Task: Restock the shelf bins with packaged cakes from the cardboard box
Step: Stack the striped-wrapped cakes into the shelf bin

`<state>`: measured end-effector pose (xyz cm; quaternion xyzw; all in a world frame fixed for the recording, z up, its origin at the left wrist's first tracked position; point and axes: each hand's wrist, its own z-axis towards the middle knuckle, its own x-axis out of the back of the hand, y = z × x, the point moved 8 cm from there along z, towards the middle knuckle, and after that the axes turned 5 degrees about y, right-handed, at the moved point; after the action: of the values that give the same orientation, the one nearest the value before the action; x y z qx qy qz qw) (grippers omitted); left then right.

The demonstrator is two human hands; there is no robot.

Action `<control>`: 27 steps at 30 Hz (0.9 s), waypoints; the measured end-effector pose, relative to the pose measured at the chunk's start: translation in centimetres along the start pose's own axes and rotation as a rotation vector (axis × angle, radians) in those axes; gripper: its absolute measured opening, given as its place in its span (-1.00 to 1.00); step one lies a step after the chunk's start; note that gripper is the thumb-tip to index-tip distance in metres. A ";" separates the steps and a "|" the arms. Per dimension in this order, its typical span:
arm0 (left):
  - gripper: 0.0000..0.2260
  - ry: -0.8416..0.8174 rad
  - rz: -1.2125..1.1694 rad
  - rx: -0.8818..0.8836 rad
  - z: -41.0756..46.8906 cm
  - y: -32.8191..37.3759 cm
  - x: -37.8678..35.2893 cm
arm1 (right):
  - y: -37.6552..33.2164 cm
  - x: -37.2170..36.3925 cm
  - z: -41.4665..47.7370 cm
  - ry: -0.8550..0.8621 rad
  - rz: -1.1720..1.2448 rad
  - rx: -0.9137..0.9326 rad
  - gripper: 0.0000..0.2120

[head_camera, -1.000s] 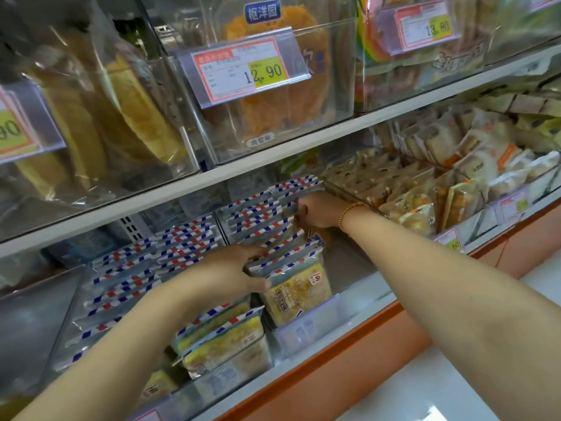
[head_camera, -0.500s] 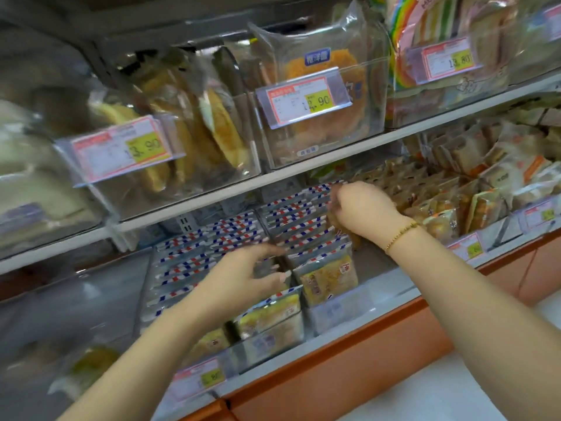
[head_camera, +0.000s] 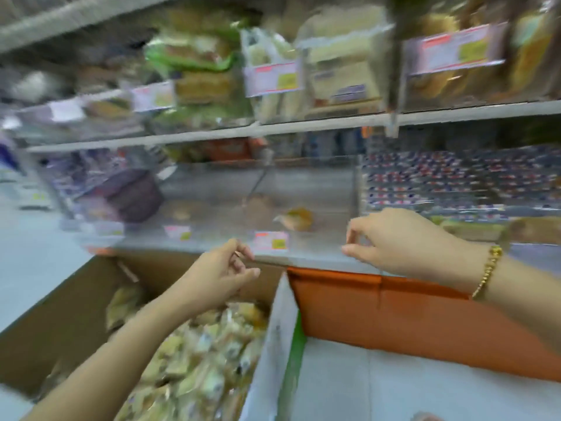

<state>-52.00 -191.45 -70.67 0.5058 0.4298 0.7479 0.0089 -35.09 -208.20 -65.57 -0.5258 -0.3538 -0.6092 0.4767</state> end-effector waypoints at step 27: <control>-0.75 -0.289 0.322 0.909 -3.8 -48.6 11.8 | -27.3 -40.2 20.3 -0.786 0.192 -0.018 -0.68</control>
<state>-81.15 -157.90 -93.96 0.6168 0.6230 0.3991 -0.2686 -55.23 -172.85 -99.01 -0.7536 -0.4529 -0.3175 0.3552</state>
